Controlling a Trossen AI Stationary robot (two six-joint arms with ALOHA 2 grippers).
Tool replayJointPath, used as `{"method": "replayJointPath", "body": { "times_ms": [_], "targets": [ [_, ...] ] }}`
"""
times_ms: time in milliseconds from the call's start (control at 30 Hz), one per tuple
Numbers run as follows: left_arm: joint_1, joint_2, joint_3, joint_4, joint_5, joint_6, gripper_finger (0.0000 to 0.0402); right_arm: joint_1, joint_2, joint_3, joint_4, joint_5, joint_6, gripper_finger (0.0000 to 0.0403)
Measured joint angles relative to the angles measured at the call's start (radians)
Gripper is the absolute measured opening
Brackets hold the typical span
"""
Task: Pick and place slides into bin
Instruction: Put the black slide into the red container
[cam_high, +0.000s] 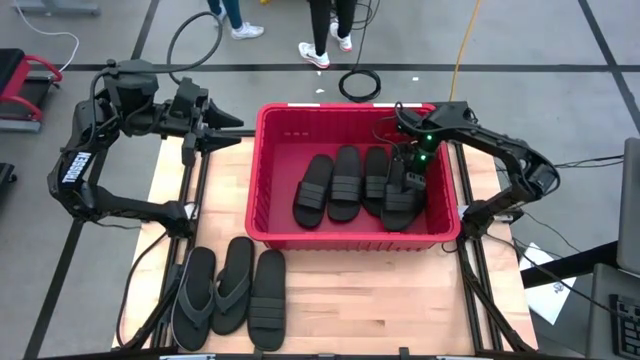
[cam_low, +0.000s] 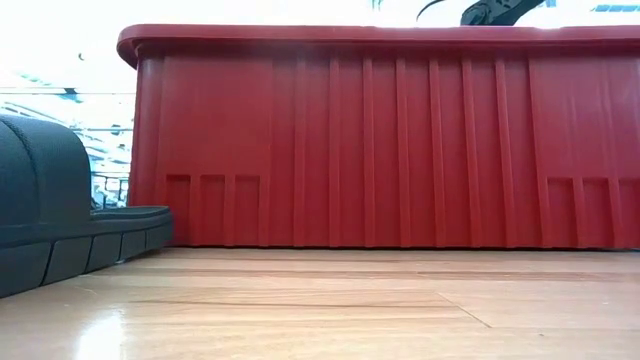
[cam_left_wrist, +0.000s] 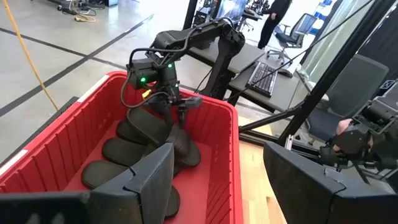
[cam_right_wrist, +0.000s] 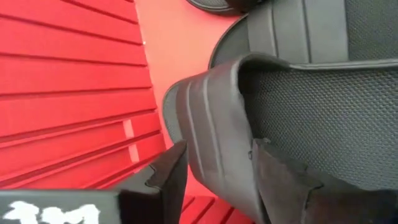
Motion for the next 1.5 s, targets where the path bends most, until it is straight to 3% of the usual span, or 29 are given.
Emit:
{"method": "replayJointPath", "body": {
  "times_ms": [333,500,933,1067,1233,1500],
  "targets": [
    [0.0,0.0,0.0,0.0,0.0,0.0,0.0246,-0.002,-0.016,0.0,0.035,0.156,0.008,0.0177],
    [0.0,0.0,0.0,-0.001,0.0,0.0,0.0246,-0.008,-0.006,0.0,0.014,0.076,-0.021,0.0181],
    [0.0,0.0,0.0,-0.008,0.0,-0.006,0.0246,0.014,-0.002,-0.101,0.031,0.074,0.0,0.0174],
    [0.0,0.0,0.0,-0.008,0.0,-0.006,0.0246,0.014,-0.002,-0.109,0.003,0.074,-0.038,0.0133],
    [0.0,0.0,0.0,-0.008,0.0,-0.006,0.0246,0.015,-0.002,-0.081,-0.078,0.075,-0.117,0.0019],
    [0.0,0.0,0.0,-0.007,-0.001,-0.009,0.0246,0.014,-0.002,0.035,-0.261,0.213,-0.228,0.0006]
  ]
}}
